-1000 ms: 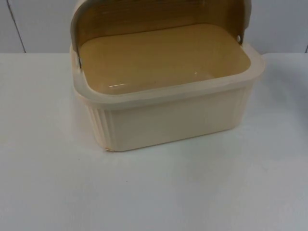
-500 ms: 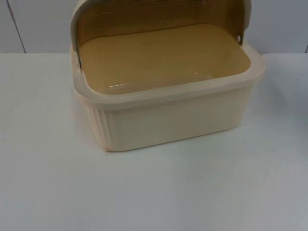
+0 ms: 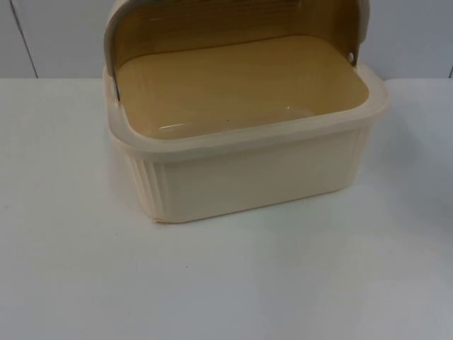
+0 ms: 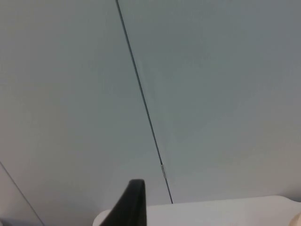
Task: Open the box lid with the left hand, place the block into the box with the right hand, then close the box lid with the left hand.
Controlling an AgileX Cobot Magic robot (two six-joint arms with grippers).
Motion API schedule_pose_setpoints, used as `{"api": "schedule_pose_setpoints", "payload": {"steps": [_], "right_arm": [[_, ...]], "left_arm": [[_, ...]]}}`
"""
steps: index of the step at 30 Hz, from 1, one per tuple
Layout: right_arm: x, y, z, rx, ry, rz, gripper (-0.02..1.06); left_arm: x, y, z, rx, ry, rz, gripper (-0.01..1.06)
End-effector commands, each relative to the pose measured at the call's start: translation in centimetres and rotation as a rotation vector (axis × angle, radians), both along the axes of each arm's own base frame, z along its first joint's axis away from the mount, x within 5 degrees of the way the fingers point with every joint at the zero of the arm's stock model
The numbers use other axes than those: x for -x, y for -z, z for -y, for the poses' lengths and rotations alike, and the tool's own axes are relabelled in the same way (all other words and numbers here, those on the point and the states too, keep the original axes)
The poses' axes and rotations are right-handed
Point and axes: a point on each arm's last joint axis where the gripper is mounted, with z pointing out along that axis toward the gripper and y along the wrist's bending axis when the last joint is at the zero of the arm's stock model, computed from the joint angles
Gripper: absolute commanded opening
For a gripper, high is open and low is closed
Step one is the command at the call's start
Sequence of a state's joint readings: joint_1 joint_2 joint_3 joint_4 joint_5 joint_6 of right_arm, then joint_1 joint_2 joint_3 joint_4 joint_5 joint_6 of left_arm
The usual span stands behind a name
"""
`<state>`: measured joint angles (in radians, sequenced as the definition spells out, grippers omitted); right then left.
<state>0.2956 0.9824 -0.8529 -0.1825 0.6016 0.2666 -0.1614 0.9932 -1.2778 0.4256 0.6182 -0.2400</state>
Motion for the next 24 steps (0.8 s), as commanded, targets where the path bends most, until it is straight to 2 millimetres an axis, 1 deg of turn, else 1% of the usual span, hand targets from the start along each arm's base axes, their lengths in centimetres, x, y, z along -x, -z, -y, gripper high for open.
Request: {"api": "schedule_pose_setpoints", "payload": {"steps": [1,3,4,5,7,9,10,12,13,14,15,18,19,20,23,24], "right_arm": [[-0.8,0.6,-0.6,-0.015,-0.014,-0.002,0.0],[-2.2,1.6,-1.2,0.014,-0.048,-0.008,0.0],[-2.2,1.6,-1.2,0.014,-0.048,-0.008,0.0],[-2.8,1.9,-1.8,0.03,-0.083,0.006,0.0],[-3.6,2.6,-3.5,0.057,-0.17,0.029,0.0],[-4.3,3.8,-5.8,0.099,-0.276,0.036,0.0],[-4.3,3.8,-5.8,0.099,-0.276,0.036,0.0],[-5.2,4.8,-7.5,0.112,-0.332,0.049,0.0],[-5.8,5.4,-8.2,0.098,-0.343,0.057,0.0],[-7.0,5.8,-9.1,0.065,-0.348,0.088,0.0],[-7.0,5.8,-9.1,0.065,-0.348,0.088,0.0],[-9.2,6.7,-10.6,0.053,-0.384,0.154,0.0],[-10.0,7.1,-11.0,0.058,-0.392,0.158,0.0],[-10.0,7.1,-11.0,0.058,-0.392,0.158,0.0],[-12.3,7.9,-12.4,0.069,-0.407,0.166,0.0],[-12.7,8.0,-12.6,0.069,-0.407,0.165,0.0]], "left_arm": [[0.2,-0.2,0.1,0.001,0.008,0.007,1.05],[0.2,-0.1,0.1,0.001,0.007,0.005,1.05],[0.2,-0.1,0.1,0.001,0.007,0.005,1.05],[0.2,-0.1,0.1,0.001,0.007,0.005,1.05],[0.2,-0.1,0.1,0.001,0.007,0.003,1.05],[0.2,-0.1,0.1,-0.006,0.004,0.005,1.05],[0.2,-0.1,0.1,-0.006,0.004,0.005,1.05],[0.2,-0.1,0.1,-0.005,0.004,0.003,1.05],[0.2,-0.1,0.1,-0.005,0.004,0.003,1.05],[0.2,-0.1,0.1,-0.005,0.004,0.003,1.05],[0.2,-0.1,0.1,-0.005,0.004,0.003,1.05],[0.2,-0.1,0.1,-0.005,0.001,-0.002,1.05],[0.2,-0.1,0.1,-0.005,0.001,-0.002,1.05],[0.2,-0.1,0.1,-0.005,0.001,-0.002,1.05],[0.2,0.0,0.0,-0.008,-0.003,-0.01,1.05],[0.2,0.0,0.0,-0.008,-0.003,-0.01,1.05]]}}
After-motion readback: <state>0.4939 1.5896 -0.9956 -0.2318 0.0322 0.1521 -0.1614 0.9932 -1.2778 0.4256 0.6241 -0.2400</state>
